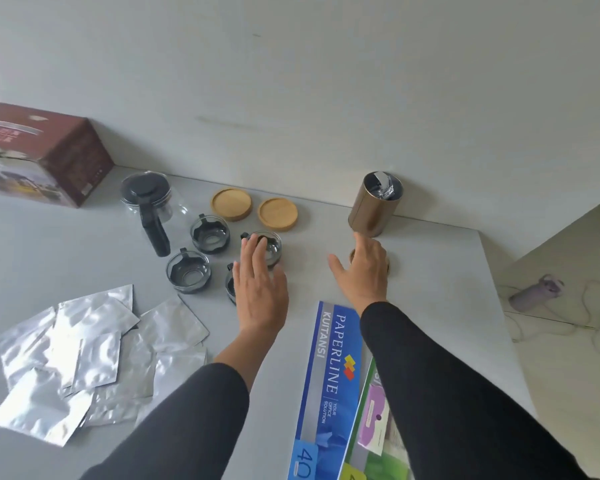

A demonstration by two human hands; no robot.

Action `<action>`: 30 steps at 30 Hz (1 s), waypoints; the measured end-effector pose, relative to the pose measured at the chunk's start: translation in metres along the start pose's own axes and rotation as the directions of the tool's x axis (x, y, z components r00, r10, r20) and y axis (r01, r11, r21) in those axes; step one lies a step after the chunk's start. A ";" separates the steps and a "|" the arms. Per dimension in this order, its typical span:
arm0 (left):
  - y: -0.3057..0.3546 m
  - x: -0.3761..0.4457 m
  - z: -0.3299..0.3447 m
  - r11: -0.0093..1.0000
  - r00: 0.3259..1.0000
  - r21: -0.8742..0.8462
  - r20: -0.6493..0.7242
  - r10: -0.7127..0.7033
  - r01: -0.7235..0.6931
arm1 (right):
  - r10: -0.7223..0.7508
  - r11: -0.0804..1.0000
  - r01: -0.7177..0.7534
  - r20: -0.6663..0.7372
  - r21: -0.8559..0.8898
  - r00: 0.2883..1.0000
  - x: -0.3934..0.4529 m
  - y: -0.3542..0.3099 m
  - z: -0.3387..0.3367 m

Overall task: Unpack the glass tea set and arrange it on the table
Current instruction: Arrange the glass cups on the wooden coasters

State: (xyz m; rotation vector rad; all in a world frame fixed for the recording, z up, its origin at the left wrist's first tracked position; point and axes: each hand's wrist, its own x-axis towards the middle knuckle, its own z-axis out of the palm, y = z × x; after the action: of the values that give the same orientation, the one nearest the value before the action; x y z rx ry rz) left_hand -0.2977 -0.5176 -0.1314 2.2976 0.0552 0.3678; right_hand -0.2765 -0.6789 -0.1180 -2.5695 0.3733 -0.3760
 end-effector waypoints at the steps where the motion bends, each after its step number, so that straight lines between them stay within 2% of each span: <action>1: -0.008 -0.005 -0.007 0.999 0.999 0.001 -0.036 -0.033 0.033 | 0.000 1.000 0.000 0.017 0.005 1.000 -0.004 -0.006 0.002; 6: -0.044 -0.029 -0.022 0.952 0.937 0.012 -0.182 -0.299 0.306 | -0.062 0.998 0.060 0.101 0.019 0.993 -0.011 -0.029 0.015; 11: -0.061 -0.025 -0.012 0.836 0.801 -0.023 -0.273 -0.532 0.547 | -0.106 0.994 0.104 0.215 0.018 0.971 0.018 -0.034 0.029; 15: -0.079 -0.018 0.005 0.707 0.689 0.036 -0.262 -0.676 0.707 | -0.165 0.986 0.163 0.277 0.031 0.947 0.051 -0.035 0.049; 20: -0.088 -0.018 0.021 0.661 0.701 0.236 -0.285 -0.654 0.713 | -0.208 0.978 0.186 0.341 0.096 0.917 0.095 -0.043 0.078; 30: -0.089 -0.014 0.029 0.607 0.680 0.306 -0.350 -0.644 0.733 | -0.234 0.971 0.186 0.435 0.150 0.869 0.139 -0.059 0.135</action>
State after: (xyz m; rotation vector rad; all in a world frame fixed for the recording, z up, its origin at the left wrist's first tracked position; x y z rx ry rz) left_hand -0.2960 -0.4792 -0.2175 2.4174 1.2287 0.1797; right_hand -0.0918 -0.6156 -0.1722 -2.4998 -0.0964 0.1323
